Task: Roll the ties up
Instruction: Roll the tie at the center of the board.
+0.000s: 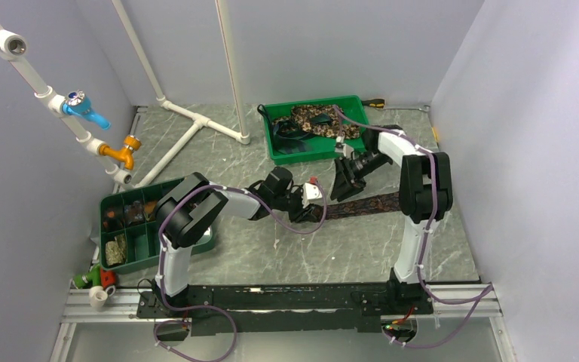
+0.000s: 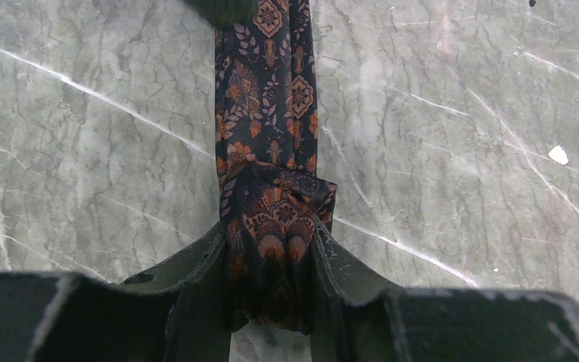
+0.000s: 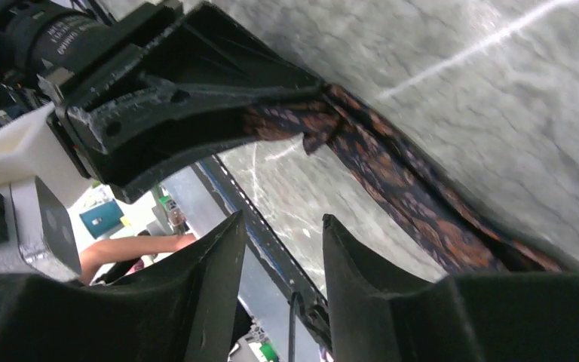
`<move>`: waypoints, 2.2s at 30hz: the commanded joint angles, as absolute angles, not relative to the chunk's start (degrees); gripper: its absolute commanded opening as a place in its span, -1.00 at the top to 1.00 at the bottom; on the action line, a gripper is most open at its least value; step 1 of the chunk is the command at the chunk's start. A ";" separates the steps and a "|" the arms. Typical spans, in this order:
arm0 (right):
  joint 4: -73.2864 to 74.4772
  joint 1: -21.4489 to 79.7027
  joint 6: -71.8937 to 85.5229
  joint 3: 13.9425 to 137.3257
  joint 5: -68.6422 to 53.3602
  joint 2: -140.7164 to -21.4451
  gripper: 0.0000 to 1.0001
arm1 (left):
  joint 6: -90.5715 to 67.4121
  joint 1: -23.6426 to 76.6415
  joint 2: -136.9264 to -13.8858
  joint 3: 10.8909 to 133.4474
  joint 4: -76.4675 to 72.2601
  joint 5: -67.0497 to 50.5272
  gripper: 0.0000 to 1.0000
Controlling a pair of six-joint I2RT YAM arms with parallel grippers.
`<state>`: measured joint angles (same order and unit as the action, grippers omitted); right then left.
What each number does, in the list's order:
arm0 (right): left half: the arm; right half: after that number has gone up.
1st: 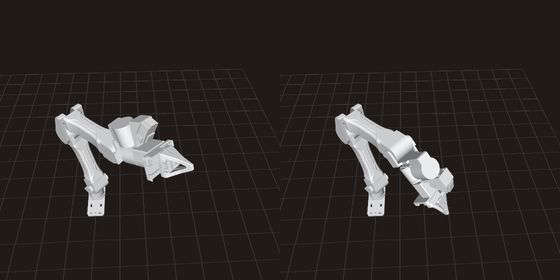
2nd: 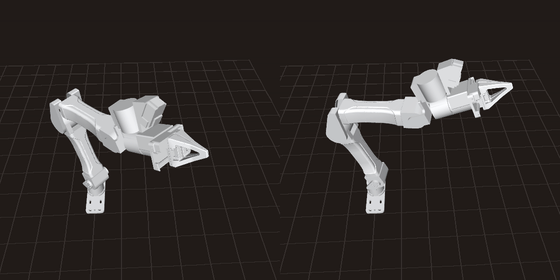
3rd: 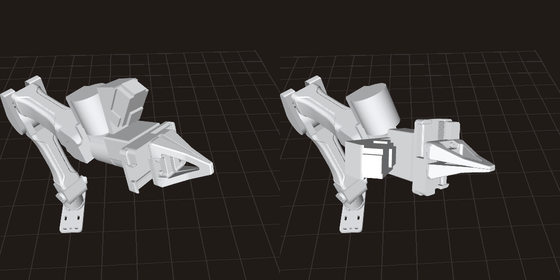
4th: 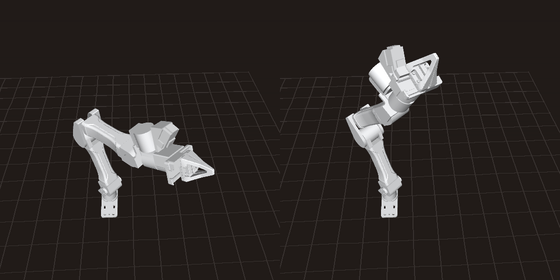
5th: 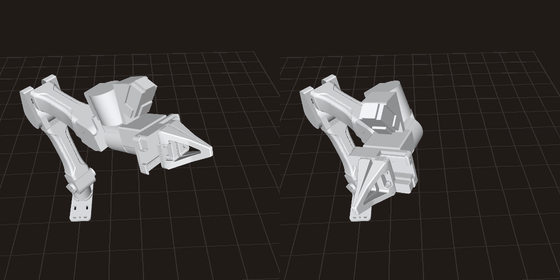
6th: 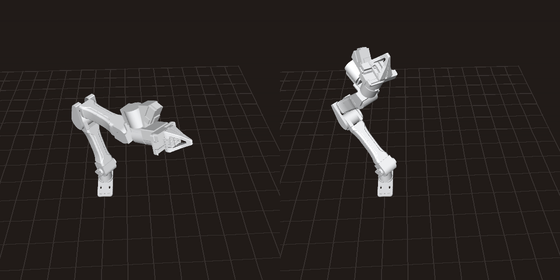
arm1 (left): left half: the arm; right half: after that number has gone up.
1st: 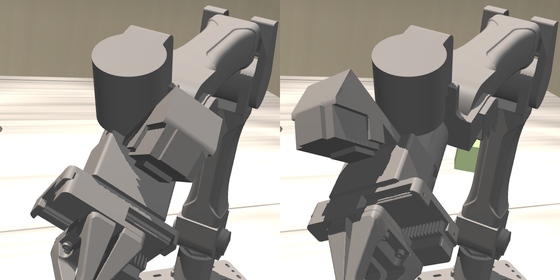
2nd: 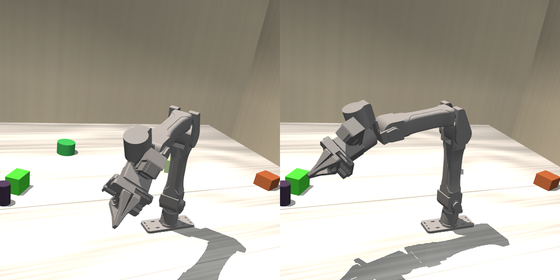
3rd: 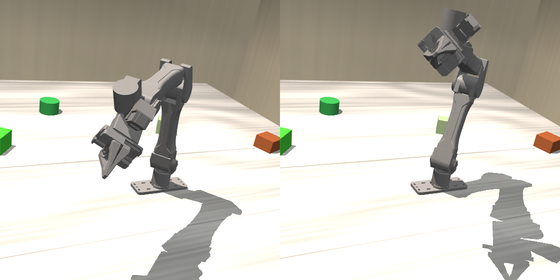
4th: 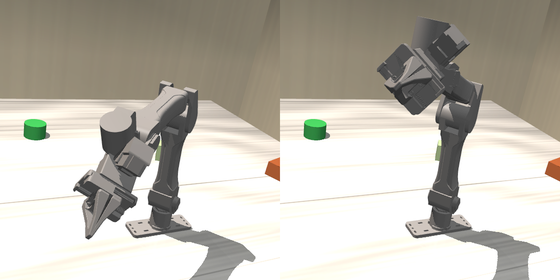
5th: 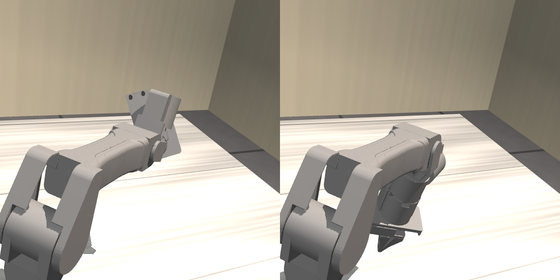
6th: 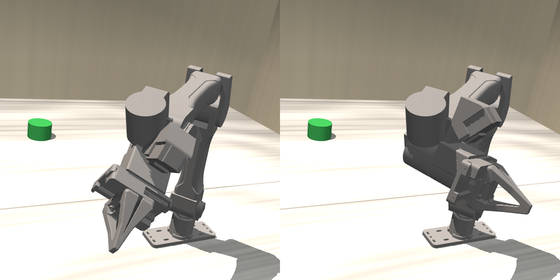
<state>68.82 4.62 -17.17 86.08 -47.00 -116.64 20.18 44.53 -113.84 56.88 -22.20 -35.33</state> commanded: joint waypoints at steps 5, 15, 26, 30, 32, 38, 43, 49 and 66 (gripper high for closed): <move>57.92 6.15 -12.83 81.98 -46.46 -120.79 0.50 | 18.99 43.43 -118.40 53.50 -12.38 -32.06 1.00; 52.23 6.25 -15.62 77.41 -31.49 -125.16 0.70 | 13.21 41.40 -115.52 53.56 -16.00 -36.15 1.00; 54.88 6.91 -16.92 79.79 -31.57 -121.80 0.54 | 5.54 41.85 -114.63 51.94 -18.36 -29.21 1.00; 58.30 7.47 -15.52 82.08 -43.63 -118.00 0.28 | 7.09 41.84 -115.57 51.41 -17.13 -29.27 0.99; 59.00 8.11 -13.50 82.42 -47.12 -117.31 0.21 | 7.84 41.85 -115.59 51.00 -17.14 -29.31 0.99; 57.62 10.22 -10.28 81.31 -50.89 -120.24 0.20 | 8.29 41.84 -116.12 51.06 -17.09 -29.80 0.99; 55.24 12.52 -9.22 81.84 -50.82 -121.48 0.19 | 8.13 41.87 -116.15 50.63 -17.48 -30.17 0.99; 53.56 14.29 -8.35 81.88 -50.05 -124.00 0.19 | 7.86 41.85 -116.55 50.77 -17.43 -30.84 0.97; 49.59 16.46 -7.70 77.36 -30.30 -126.15 1.00 | 16.73 37.61 -107.04 42.91 -28.32 -37.89 -0.27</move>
